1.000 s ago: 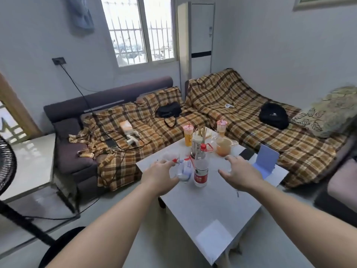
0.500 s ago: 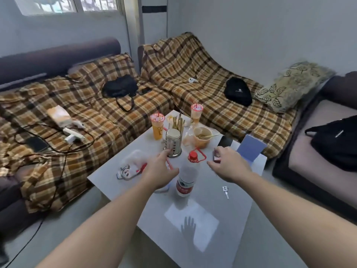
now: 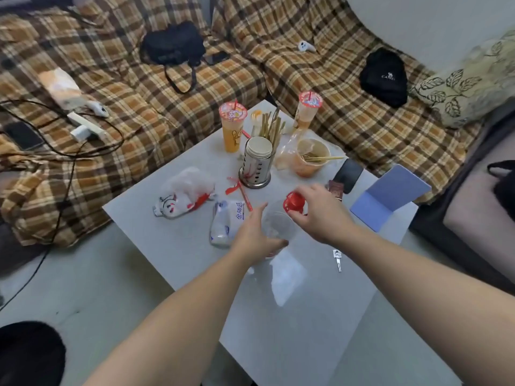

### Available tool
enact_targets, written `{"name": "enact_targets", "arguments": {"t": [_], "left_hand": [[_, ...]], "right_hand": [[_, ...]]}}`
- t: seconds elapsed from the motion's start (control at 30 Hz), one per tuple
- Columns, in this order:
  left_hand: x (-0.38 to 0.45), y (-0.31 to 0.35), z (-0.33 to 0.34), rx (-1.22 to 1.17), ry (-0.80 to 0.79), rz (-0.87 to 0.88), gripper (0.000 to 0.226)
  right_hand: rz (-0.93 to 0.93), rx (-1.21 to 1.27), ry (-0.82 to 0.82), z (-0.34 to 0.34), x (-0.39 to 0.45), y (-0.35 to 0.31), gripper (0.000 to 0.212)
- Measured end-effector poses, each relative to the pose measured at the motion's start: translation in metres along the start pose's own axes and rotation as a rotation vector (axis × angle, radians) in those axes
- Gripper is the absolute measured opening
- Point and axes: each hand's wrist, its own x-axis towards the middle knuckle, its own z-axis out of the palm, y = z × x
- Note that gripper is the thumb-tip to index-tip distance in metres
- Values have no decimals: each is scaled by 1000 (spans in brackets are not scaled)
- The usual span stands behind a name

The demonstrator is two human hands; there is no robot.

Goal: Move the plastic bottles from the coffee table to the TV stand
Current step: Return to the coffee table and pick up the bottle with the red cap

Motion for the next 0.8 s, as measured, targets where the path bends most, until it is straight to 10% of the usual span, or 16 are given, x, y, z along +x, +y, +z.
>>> {"name": "enact_targets", "arguments": {"t": [0.8], "left_hand": [[-6,-19,43,-135,122,90,98]], "right_hand": [[-202,-16,74,-59,-19,-11,30]]}}
